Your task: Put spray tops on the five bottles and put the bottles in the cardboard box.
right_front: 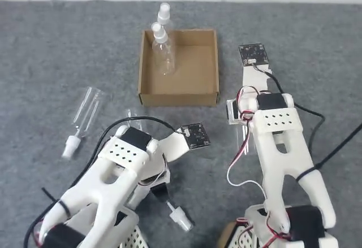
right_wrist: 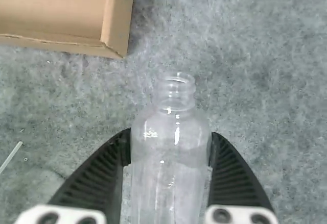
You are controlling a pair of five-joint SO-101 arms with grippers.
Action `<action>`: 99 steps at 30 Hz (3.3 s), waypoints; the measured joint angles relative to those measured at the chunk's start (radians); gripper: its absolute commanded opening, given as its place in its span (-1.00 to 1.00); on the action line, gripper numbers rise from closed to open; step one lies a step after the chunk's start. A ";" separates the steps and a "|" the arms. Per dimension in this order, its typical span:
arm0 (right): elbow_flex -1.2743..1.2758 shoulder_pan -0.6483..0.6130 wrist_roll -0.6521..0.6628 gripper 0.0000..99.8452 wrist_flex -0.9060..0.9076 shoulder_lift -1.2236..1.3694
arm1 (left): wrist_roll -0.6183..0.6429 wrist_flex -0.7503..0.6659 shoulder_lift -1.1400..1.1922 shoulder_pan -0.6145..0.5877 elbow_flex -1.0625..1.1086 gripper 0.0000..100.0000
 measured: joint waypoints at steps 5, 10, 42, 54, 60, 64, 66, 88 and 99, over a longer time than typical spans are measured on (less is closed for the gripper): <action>0.000 0.000 0.000 -0.81 0.000 0.000 | -0.012 0.025 -0.071 0.068 0.000 -0.34; 0.000 0.028 0.000 -0.81 0.000 0.000 | -0.014 0.048 -0.249 0.161 0.014 -0.34; -0.023 0.046 0.000 -0.81 0.000 0.000 | -0.060 -0.195 0.094 0.443 0.117 -0.48; -0.023 0.046 0.000 -0.81 0.000 0.000 | -0.060 -0.195 0.114 0.483 0.094 -0.76; -0.023 0.046 0.000 -0.81 0.000 0.000 | -0.018 -0.195 0.114 0.486 0.094 -0.77; -0.023 0.046 0.000 -0.81 0.000 0.000 | 0.020 -0.195 0.114 0.473 0.094 -0.77; -0.023 0.046 0.000 -0.81 0.000 0.000 | 0.035 -0.195 0.114 0.436 0.094 -0.77; -0.023 0.046 0.000 -0.81 0.000 0.000 | 0.054 -0.195 0.115 0.106 0.012 -0.49; -0.023 0.046 0.000 -0.81 0.000 0.000 | 0.054 -0.138 0.115 0.143 -0.038 -0.41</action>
